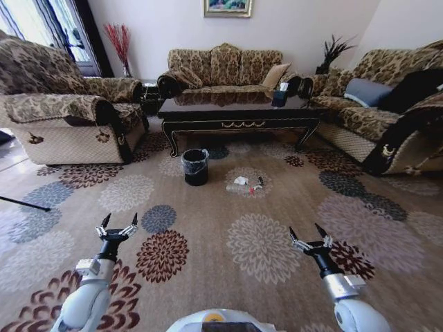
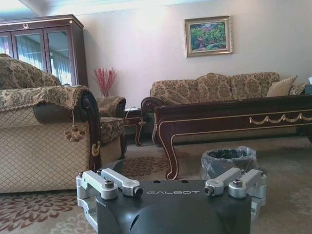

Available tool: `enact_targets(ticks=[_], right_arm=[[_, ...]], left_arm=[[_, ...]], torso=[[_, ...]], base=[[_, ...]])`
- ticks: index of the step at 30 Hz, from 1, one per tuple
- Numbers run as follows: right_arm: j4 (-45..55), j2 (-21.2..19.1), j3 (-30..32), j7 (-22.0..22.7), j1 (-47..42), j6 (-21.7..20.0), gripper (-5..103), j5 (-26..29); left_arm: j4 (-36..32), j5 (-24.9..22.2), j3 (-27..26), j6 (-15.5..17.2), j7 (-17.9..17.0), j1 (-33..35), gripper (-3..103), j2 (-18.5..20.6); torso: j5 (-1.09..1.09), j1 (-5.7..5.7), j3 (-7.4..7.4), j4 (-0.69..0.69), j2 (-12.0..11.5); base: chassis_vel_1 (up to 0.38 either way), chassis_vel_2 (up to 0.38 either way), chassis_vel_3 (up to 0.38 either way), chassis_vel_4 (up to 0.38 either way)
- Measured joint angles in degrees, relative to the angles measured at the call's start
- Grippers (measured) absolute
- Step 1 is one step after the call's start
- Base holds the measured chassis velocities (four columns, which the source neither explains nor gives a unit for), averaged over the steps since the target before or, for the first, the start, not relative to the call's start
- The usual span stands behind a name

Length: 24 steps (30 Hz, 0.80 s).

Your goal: Move to the front of the table and pick up the trash from the floor, then place it into the trash bin.

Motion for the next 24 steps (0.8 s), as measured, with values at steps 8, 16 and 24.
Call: enact_targets(ticks=[8, 16, 24], right_arm=[[-0.1, 0.4, -0.4, 0.0, 0.0, 0.1, 100, -0.5], [-0.1, 0.3, -0.6, 0.0, 0.1, 0.1, 100, -0.6], [-0.1, 0.3, -0.6, 0.0, 0.1, 0.1, 100, -0.7]], left_arm=[[0.0, -0.1, -0.4, 0.0, 0.0, 0.0, 100, 0.0], [0.1, -0.2, -0.6, -0.1, -0.1, 0.2, 100, -0.1], [0.2, -0.2, -0.7, -0.1, -0.2, 0.2, 100, -0.2]], torso=[[0.01, 0.00, 0.00, 0.00, 0.0], [-0.01, 0.00, 0.01, 0.00, 0.0], [0.01, 0.00, 0.01, 0.01, 0.0]], base=[[-0.172, 0.170, 0.181, -0.163], [-0.185, 0.184, 0.186, -0.219], [-0.197, 0.210, 0.209, -0.212]])
